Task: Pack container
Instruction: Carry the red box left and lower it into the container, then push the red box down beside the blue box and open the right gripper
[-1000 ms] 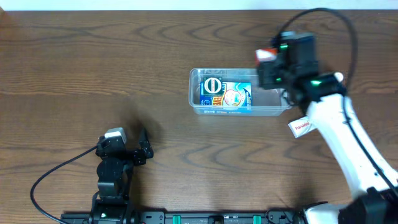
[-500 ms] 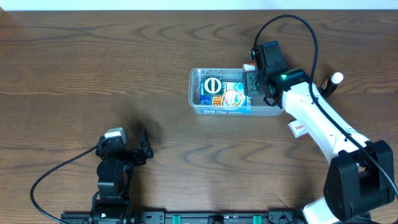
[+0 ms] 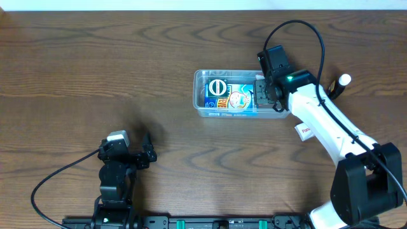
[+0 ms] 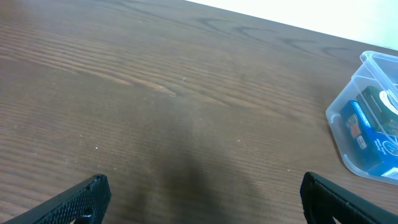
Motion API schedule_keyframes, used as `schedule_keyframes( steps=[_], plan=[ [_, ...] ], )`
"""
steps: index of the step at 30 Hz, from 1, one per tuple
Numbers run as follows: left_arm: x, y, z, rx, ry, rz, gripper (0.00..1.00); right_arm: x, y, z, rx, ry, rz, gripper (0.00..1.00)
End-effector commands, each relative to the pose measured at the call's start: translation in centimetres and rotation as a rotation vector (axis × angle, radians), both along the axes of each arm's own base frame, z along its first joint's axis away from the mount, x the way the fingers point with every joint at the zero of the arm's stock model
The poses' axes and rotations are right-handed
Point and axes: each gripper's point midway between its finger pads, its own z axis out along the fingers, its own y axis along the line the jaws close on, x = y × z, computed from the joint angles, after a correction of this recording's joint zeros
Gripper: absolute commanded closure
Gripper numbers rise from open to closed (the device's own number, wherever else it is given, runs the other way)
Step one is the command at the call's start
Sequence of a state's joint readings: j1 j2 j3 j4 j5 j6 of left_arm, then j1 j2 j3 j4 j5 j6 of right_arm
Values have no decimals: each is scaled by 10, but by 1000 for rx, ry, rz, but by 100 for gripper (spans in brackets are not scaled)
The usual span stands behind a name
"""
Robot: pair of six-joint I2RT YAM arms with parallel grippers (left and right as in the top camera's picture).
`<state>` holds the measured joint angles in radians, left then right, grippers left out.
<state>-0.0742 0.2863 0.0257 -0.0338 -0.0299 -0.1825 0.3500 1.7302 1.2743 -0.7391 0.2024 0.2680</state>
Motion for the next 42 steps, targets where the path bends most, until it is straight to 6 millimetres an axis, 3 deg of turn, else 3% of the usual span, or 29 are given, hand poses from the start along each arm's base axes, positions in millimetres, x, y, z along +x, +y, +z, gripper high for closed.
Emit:
schedule_keyframes(
  steps=[1,14,26,42],
  plan=[
    [-6,2,-18,16,58,8,2,2,-9,-9,-27,16,-43,34],
    [-6,2,-18,17,57,8,2,3,-19,-48,-60,98,-90,34],
    [-6,2,-18,16,57,8,2,2,-17,-76,-66,147,-86,33],
    [-6,2,-18,17,57,8,2,9,7,-79,104,160,-29,27]
  ],
)
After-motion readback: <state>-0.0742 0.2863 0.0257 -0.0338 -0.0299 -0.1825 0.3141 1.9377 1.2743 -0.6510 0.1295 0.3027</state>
